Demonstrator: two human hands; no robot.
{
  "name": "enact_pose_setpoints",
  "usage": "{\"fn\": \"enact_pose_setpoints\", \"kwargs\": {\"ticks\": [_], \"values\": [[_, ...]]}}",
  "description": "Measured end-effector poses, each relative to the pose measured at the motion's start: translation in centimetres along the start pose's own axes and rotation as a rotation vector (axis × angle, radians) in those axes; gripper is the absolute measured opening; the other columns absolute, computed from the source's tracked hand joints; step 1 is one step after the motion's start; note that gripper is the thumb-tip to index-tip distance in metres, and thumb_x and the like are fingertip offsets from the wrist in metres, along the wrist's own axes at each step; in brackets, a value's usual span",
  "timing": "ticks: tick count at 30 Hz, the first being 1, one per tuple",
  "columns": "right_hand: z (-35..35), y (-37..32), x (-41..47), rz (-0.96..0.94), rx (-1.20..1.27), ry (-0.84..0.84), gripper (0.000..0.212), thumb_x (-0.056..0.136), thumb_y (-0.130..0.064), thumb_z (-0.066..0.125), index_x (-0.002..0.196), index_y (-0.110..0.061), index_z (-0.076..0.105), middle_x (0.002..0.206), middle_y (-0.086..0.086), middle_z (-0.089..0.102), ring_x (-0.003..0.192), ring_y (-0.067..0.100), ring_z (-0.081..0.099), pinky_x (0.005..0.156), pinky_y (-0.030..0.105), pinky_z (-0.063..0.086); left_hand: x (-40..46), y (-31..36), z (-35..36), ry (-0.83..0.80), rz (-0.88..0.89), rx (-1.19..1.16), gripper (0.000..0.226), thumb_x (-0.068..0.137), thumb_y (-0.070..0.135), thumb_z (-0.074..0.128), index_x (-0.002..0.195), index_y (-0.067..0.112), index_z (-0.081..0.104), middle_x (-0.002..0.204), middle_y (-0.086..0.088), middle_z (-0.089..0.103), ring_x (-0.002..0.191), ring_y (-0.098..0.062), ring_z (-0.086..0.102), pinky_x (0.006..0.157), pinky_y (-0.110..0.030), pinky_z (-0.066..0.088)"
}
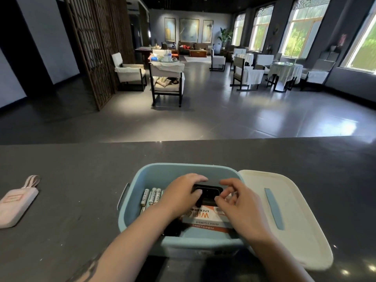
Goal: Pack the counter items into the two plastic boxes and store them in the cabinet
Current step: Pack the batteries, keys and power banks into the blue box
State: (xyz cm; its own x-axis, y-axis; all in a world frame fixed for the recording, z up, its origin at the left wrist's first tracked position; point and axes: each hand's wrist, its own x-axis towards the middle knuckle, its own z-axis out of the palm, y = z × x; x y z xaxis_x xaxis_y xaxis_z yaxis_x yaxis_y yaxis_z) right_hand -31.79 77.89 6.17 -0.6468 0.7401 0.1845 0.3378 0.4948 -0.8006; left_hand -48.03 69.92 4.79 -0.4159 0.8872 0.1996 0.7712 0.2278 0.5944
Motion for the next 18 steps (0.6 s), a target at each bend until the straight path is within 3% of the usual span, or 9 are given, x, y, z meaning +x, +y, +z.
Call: {"fn": "enact_pose_setpoints", "kwargs": {"ticks": [4,7,10,13,16,18], "values": [[0.8,-1.8,-1.0,-0.073,-0.053,-0.036,0.031,0.078,-0.021,0.071,0.101,-0.039,0.061,0.079,-0.013,0.063,0.068,0.003,0.056,0.068,0.026,0.048,-4.6,-0.4,-1.9,0.259,-0.09,-0.039,0.03,0.087,0.026,0.06,0.116,0.033,0.062,0.119,0.019,0.058,0.112,0.002,0.049,0.097,-0.016,0.035],[3.2,-3.7,-1.8,-0.169,-0.036,-0.111,0.032,0.073,-0.018,0.074,0.095,-0.04,0.064,0.078,-0.015,0.062,0.073,0.003,0.057,0.071,0.028,0.049,-9.7,-2.1,-4.1,0.479,-0.166,-0.101,0.027,0.085,0.02,0.065,0.109,0.031,0.065,0.114,0.023,0.057,0.11,0.008,0.049,0.095,-0.005,0.03],[7.5,-6.3,-3.0,-0.251,0.027,-0.244,0.035,0.073,-0.018,0.075,0.094,-0.045,0.064,0.082,-0.018,0.062,0.076,0.005,0.06,0.074,0.025,0.05,-15.6,-5.0,-7.2,0.674,-0.33,-0.114,0.03,0.083,0.008,0.065,0.107,0.025,0.066,0.114,0.017,0.059,0.109,0.004,0.052,0.097,-0.013,0.036],[12.5,-9.0,-4.3,-0.357,0.124,-0.342,0.039,0.072,-0.009,0.075,0.091,-0.043,0.065,0.087,-0.019,0.062,0.079,0.008,0.06,0.075,0.013,0.044,-21.0,-7.8,-10.4,0.77,-0.485,-0.047,0.03,0.084,0.008,0.064,0.108,0.026,0.065,0.111,0.017,0.058,0.107,0.001,0.053,0.095,-0.02,0.04],[17.5,-11.4,-5.7,-0.39,0.177,-0.492,0.04,0.073,-0.008,0.074,0.092,-0.042,0.066,0.086,-0.015,0.064,0.078,0.012,0.059,0.073,0.027,0.05,-25.4,-9.7,-12.6,0.799,-0.59,-0.002,0.031,0.085,0.012,0.063,0.11,0.029,0.063,0.112,0.019,0.056,0.106,0.002,0.051,0.092,-0.019,0.04],[20.5,-12.9,-6.5,-0.436,0.154,-0.563,0.041,0.071,-0.007,0.075,0.092,-0.042,0.065,0.084,-0.012,0.064,0.079,0.009,0.058,0.071,0.017,0.047,-28.2,-11.1,-13.6,0.795,-0.642,0.018,0.032,0.084,0.013,0.063,0.112,0.029,0.062,0.113,0.017,0.055,0.108,0.0,0.051,0.095,-0.018,0.038]]}}
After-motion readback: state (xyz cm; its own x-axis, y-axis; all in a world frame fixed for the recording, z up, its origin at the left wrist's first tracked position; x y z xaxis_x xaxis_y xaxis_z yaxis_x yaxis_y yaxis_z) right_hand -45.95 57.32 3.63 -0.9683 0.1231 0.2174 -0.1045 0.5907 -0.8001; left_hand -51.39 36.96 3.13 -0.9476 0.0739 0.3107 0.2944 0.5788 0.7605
